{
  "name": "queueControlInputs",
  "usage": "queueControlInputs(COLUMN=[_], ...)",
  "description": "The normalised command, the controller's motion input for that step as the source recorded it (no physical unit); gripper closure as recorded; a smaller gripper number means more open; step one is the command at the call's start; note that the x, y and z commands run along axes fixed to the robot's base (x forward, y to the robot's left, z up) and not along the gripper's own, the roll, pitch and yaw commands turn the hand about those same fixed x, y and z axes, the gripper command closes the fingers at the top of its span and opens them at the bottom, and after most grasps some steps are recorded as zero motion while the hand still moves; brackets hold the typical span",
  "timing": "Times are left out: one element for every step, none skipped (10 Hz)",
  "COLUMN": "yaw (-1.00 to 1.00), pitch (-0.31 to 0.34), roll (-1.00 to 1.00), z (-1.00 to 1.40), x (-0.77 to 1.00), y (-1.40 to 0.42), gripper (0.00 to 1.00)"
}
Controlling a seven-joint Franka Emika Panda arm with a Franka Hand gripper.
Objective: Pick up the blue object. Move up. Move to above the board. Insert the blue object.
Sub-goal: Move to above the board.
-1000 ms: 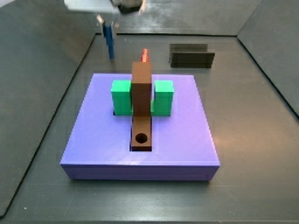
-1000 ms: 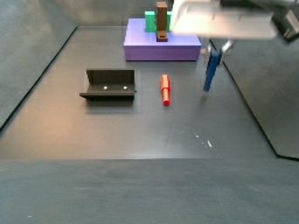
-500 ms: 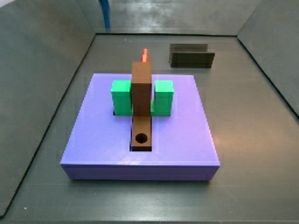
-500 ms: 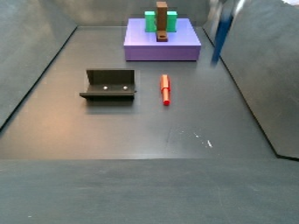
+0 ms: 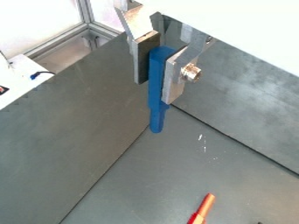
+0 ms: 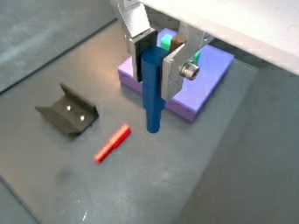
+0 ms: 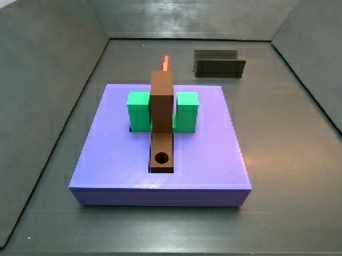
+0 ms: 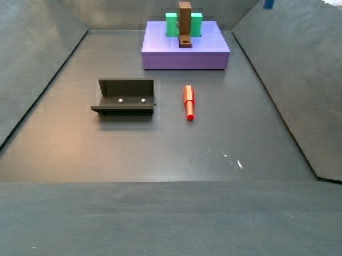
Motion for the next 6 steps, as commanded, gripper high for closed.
queueControlInputs(yaw=[0.38, 0.29, 0.17, 0.07, 0.03, 0.02], pitch=[0.193, 0.219, 0.218, 0.188, 0.157, 0.141], roll=[0.09, 0.10, 0.00, 0.01, 0.02, 0.00], z=[0.17, 0.16, 0.17, 0.18, 0.18, 0.19], x=[0.63, 0.66, 0.69, 0.70, 0.71, 0.74], y=[-1.40, -1.40, -1.40, -1.40, -1.40, -1.40], gripper=[1.00, 1.00, 1.00, 1.00, 1.00, 1.00])
